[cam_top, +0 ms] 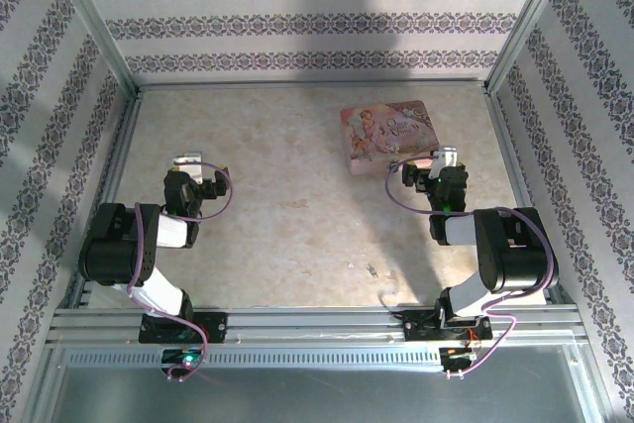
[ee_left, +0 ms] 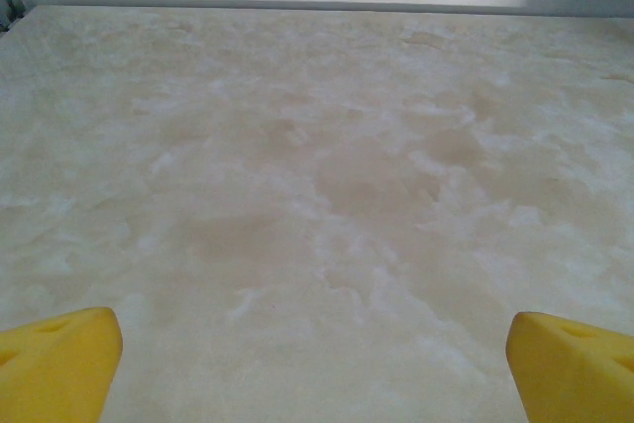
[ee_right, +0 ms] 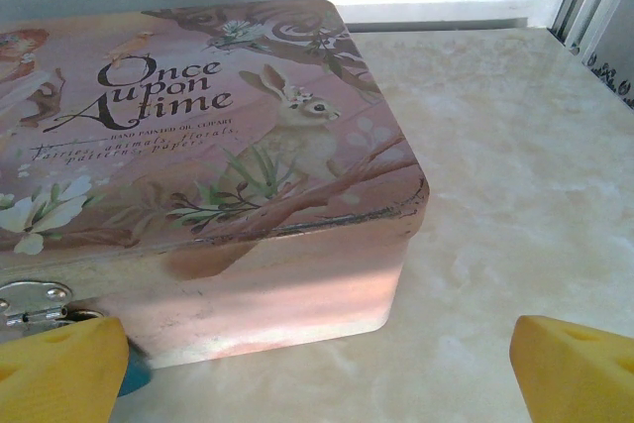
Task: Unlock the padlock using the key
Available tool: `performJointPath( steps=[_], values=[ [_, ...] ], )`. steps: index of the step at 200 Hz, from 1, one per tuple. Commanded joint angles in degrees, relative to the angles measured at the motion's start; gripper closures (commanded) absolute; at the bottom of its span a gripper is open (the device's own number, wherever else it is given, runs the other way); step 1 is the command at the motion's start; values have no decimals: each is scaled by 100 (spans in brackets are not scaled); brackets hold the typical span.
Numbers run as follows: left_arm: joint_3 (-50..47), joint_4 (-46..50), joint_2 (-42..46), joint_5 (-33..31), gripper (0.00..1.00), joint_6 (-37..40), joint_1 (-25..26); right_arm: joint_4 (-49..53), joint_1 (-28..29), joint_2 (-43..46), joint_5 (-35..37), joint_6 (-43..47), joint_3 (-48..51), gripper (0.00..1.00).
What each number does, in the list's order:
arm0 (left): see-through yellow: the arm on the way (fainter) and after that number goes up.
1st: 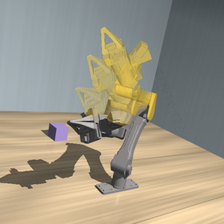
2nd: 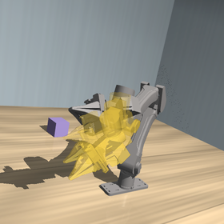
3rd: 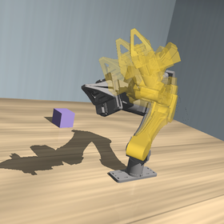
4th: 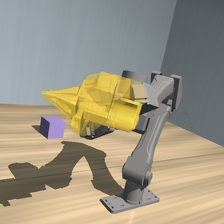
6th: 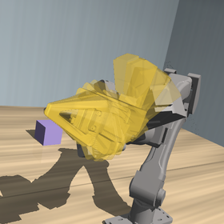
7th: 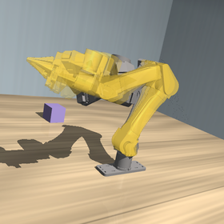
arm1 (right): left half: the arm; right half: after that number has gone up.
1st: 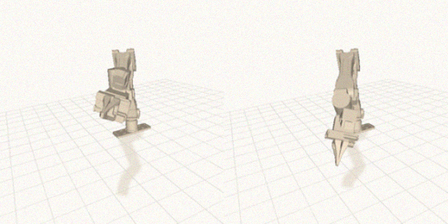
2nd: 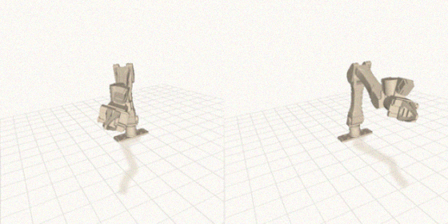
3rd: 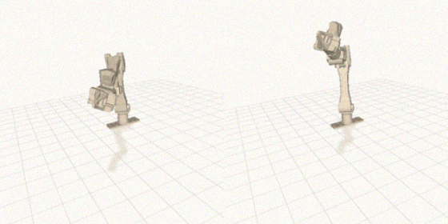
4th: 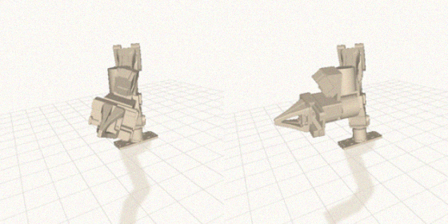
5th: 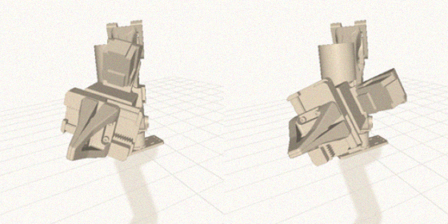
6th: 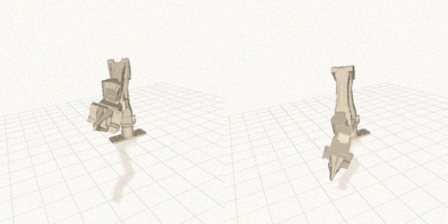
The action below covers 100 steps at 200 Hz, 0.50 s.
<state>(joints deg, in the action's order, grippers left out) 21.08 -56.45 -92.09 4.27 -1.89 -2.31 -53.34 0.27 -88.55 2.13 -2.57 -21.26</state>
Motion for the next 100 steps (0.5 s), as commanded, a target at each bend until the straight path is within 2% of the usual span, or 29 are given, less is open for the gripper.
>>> performJointPath(
  steps=[1,81,100],
  values=[
    [45,67,69,56,1,66,20,-71,43,88,51,45,-28,2],
    [38,45,69,89,1,66,20,-95,43,101,50,37,-19,2],
    [-35,-56,143,138,1,100,20,141,43,368,316,-72,-41,2]
  ],
)
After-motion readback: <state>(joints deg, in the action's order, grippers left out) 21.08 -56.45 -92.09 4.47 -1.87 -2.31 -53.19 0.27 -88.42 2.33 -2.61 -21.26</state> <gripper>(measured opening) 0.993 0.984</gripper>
